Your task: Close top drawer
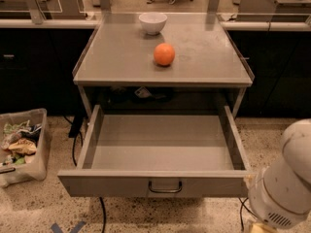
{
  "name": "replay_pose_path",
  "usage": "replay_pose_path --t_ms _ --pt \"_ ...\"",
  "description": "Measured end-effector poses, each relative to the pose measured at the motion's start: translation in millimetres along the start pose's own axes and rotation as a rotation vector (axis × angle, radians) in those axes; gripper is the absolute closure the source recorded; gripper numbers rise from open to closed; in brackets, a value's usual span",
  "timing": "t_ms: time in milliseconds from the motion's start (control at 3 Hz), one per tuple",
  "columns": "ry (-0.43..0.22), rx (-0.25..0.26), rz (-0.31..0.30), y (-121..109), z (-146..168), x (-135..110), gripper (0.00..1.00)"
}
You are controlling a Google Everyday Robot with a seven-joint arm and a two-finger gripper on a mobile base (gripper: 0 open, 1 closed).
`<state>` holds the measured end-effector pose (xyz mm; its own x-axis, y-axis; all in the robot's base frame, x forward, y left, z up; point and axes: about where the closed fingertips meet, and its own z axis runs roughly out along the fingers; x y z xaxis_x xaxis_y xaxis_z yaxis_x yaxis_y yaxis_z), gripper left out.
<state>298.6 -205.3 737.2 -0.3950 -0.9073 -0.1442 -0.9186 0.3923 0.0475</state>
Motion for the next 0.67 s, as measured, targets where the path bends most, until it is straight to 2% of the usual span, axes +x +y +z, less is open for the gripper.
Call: replay_pose_path --t_ms 333,667 --pt "0.011 -0.051 -0.013 16.5 19.2 1.5 0.00" --pt "0.012 -0.052 -0.013 16.8 19.5 1.8 0.00"
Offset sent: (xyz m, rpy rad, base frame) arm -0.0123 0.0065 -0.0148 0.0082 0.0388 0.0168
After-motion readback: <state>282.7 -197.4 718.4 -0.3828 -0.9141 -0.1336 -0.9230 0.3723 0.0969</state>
